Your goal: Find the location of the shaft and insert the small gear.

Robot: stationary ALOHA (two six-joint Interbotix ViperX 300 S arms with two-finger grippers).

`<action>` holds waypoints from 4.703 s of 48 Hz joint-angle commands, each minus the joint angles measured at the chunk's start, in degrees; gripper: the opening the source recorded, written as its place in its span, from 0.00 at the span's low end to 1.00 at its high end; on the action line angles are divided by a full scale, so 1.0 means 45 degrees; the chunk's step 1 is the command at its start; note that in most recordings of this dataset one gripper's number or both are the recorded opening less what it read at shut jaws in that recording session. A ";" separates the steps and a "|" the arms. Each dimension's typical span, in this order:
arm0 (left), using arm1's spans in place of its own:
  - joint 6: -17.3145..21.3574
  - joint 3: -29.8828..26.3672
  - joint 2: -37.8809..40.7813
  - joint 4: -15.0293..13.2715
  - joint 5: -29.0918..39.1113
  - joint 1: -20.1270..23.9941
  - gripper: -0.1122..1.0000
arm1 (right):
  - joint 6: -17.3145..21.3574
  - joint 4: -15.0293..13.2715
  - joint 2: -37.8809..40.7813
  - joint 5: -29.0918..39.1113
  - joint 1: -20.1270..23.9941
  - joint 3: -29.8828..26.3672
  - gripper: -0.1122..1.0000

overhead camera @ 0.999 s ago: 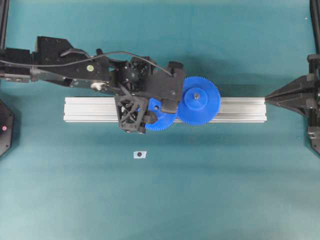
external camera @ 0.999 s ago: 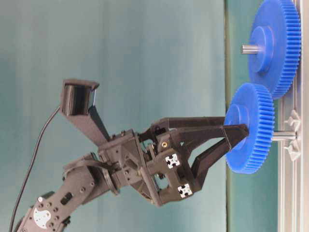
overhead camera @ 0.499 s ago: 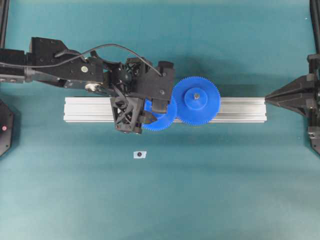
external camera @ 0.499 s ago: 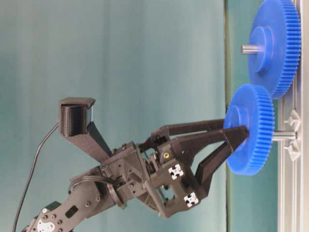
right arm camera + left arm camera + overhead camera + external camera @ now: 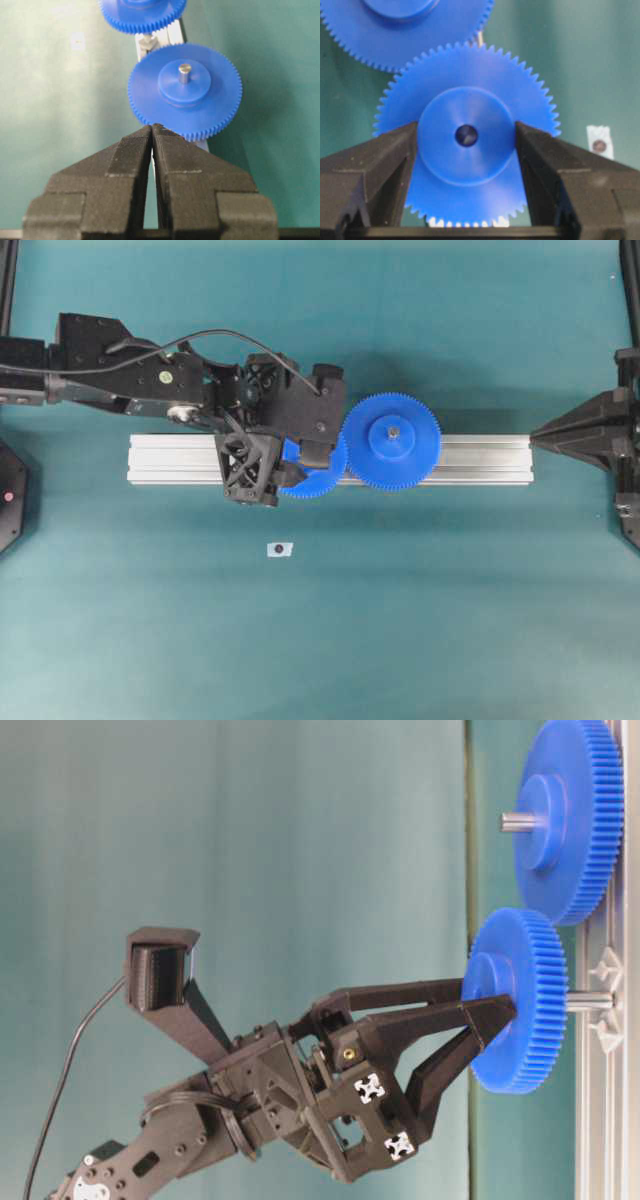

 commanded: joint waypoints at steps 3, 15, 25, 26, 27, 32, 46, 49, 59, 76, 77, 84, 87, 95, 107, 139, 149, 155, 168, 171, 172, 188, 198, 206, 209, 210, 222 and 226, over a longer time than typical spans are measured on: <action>0.0020 -0.0098 -0.0332 0.0059 0.0020 0.0039 0.68 | 0.0117 0.0020 0.0059 -0.0117 -0.0020 -0.0098 0.21; -0.0039 -0.0215 -0.0195 0.0059 -0.0313 0.0039 0.68 | 0.0117 0.0020 0.0059 -0.0117 -0.0039 -0.0078 0.21; -0.0137 -0.0195 -0.0234 0.0059 -0.0313 0.0039 0.68 | 0.0117 0.0020 0.0059 -0.0137 -0.0059 -0.0059 0.21; -0.0176 -0.0195 -0.0195 0.0059 -0.0332 0.0039 0.68 | 0.0117 0.0020 0.0059 -0.0137 -0.0039 -0.0059 0.21; -0.0215 -0.0195 -0.0195 0.0059 -0.0313 0.0039 0.68 | 0.0137 0.0000 0.0059 -0.0137 -0.0039 -0.0078 0.21; -0.0488 -0.0137 -0.0137 0.0059 -0.0313 0.0039 0.68 | 0.0195 0.0020 0.0059 -0.0137 -0.0039 -0.0059 0.21; -0.0781 -0.0215 0.0078 0.0059 -0.0273 0.0020 0.69 | 0.0723 0.0020 0.0039 -0.0137 -0.0039 0.0059 0.21; -0.0820 -0.0254 0.0078 0.0059 -0.0254 0.0020 0.73 | 0.0723 0.0020 0.0059 -0.0137 -0.0059 0.0039 0.21; -0.0879 -0.0254 0.0098 0.0059 0.0332 0.0020 0.89 | 0.0723 0.0020 0.0039 -0.0098 -0.0039 0.0039 0.21; -0.1328 -0.0723 -0.0078 0.0059 0.0586 0.0000 0.89 | 0.0742 0.0000 0.0059 -0.0156 -0.0039 0.0059 0.21; -0.1328 -0.0762 -0.0078 0.0059 0.0586 0.0000 0.89 | 0.0742 0.0020 0.0059 -0.0156 -0.0039 0.0039 0.21; -0.1348 -0.0840 -0.0078 0.0059 0.0605 0.0000 0.89 | 0.0742 0.0000 0.0039 -0.0156 -0.0039 0.0039 0.21; -0.1367 -0.0840 -0.0059 0.0059 0.0605 0.0000 0.89 | 0.0742 0.0020 0.0059 -0.0156 -0.0039 0.0039 0.21; -0.1387 -0.1016 -0.0352 0.0059 0.0625 0.0000 0.89 | 0.0742 0.0020 0.0059 -0.0156 -0.0039 0.0039 0.21; -0.1426 -0.1914 -0.1270 0.0059 0.0605 0.0098 0.89 | 0.0762 0.0020 0.0039 -0.0176 -0.0039 0.0059 0.21; -0.1328 -0.0391 -0.1133 0.0059 -0.2813 0.0195 0.16 | 0.0762 0.0020 0.0039 -0.0605 -0.0039 0.0176 0.21; -0.1602 0.0254 -0.1074 0.0059 -0.2832 0.0176 0.10 | 0.0762 0.0020 0.0039 -0.0625 -0.0039 0.0176 0.21; -0.1973 0.0371 -0.1035 0.0059 -0.2852 0.0176 0.10 | 0.0762 0.0020 0.0039 -0.0625 -0.0039 0.0195 0.21; -0.2422 0.0430 -0.1055 0.0059 -0.2891 0.0176 0.10 | 0.0762 0.0020 0.0039 -0.0625 -0.0039 0.0195 0.21; -0.2441 0.0586 -0.1035 0.0039 -0.2891 0.0156 0.10 | 0.0762 0.0020 0.0039 -0.0625 -0.0039 0.0195 0.21; -0.2441 0.0645 -0.1035 0.0059 -0.2891 0.0137 0.10 | 0.0762 0.0020 0.0059 -0.0625 -0.0039 0.0176 0.21; -0.2617 0.0879 -0.1035 0.0039 -0.2949 -0.0215 0.10 | 0.0762 0.0020 0.0039 -0.0625 -0.0039 0.0176 0.21; -0.3027 0.0664 -0.0996 0.0059 -0.3418 -0.0273 0.10 | 0.0762 0.0020 0.0039 -0.0625 -0.0039 0.0195 0.21; -0.3086 0.0586 -0.0977 0.0059 -0.3652 -0.0293 0.10 | 0.0762 0.0020 0.0039 -0.0664 -0.0039 0.0195 0.21; -0.3105 0.0586 -0.0977 0.0059 -0.3770 -0.0313 0.10 | 0.0762 0.0020 0.0039 -0.0664 -0.0039 0.0195 0.21; -0.3105 0.0586 -0.0977 0.0059 -0.3809 -0.0332 0.10 | 0.0762 0.0020 0.0039 -0.0664 -0.0059 0.0195 0.21; -0.3320 0.0430 -0.0742 0.0059 -0.4512 -0.0469 0.10 | 0.0762 0.0020 0.0039 -0.0664 -0.0039 0.0215 0.21; -0.3379 0.0410 -0.0703 0.0059 -0.4512 -0.0469 0.10 | 0.0762 0.0020 0.0039 -0.0664 -0.0039 0.0234 0.21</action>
